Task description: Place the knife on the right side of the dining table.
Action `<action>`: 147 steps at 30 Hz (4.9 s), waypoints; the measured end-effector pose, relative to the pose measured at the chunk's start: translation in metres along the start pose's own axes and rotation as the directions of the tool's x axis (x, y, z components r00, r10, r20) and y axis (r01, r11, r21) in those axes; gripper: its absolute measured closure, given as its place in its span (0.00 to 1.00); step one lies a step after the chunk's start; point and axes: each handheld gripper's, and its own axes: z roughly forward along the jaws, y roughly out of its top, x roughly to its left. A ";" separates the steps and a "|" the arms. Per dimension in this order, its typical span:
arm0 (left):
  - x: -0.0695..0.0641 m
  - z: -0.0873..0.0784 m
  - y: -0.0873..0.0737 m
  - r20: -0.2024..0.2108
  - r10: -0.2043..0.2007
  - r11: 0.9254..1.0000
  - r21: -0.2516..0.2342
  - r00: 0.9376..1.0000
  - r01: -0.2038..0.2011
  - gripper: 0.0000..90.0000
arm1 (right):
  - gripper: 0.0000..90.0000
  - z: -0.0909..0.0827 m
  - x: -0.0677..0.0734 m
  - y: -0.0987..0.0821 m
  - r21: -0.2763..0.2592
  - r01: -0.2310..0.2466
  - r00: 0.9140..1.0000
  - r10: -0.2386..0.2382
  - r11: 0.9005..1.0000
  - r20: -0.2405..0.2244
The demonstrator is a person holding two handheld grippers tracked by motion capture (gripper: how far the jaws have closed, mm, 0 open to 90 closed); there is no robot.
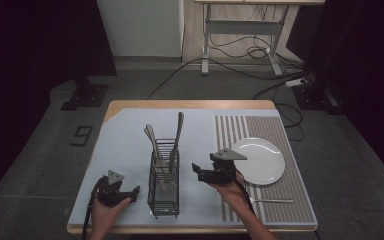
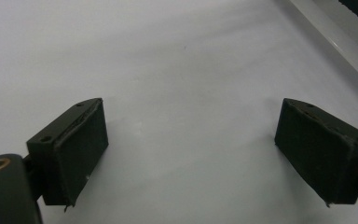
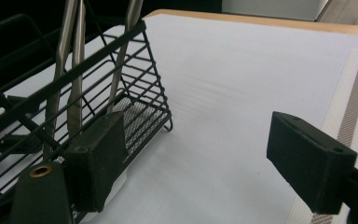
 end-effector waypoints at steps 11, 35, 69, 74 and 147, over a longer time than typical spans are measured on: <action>0.000 0.000 0.000 -0.001 -0.002 1.000 0.000 1.000 0.002 0.10 | 0.26 -0.004 -0.005 0.027 -0.060 -0.029 0.999 0.027 0.998 -0.039; 0.001 0.000 0.000 0.000 -0.001 1.000 0.003 1.000 0.001 0.10 | 0.25 0.014 0.006 0.065 -0.094 0.001 0.998 -0.007 0.996 -0.058; 0.001 0.000 0.000 0.001 -0.001 1.000 0.002 1.000 0.001 0.10 | 0.58 0.060 0.011 0.089 -0.073 0.018 0.990 -0.028 0.997 -0.135; 0.001 0.000 0.000 0.001 -0.001 1.000 0.002 1.000 0.001 0.10 | 0.75 0.069 0.007 0.093 -0.053 0.005 0.985 -0.014 0.999 -0.174; 0.001 0.000 0.000 0.001 -0.002 1.000 0.002 1.000 0.002 0.10 | 0.93 -0.028 -0.084 0.071 -0.303 -0.205 0.974 0.163 0.931 -0.158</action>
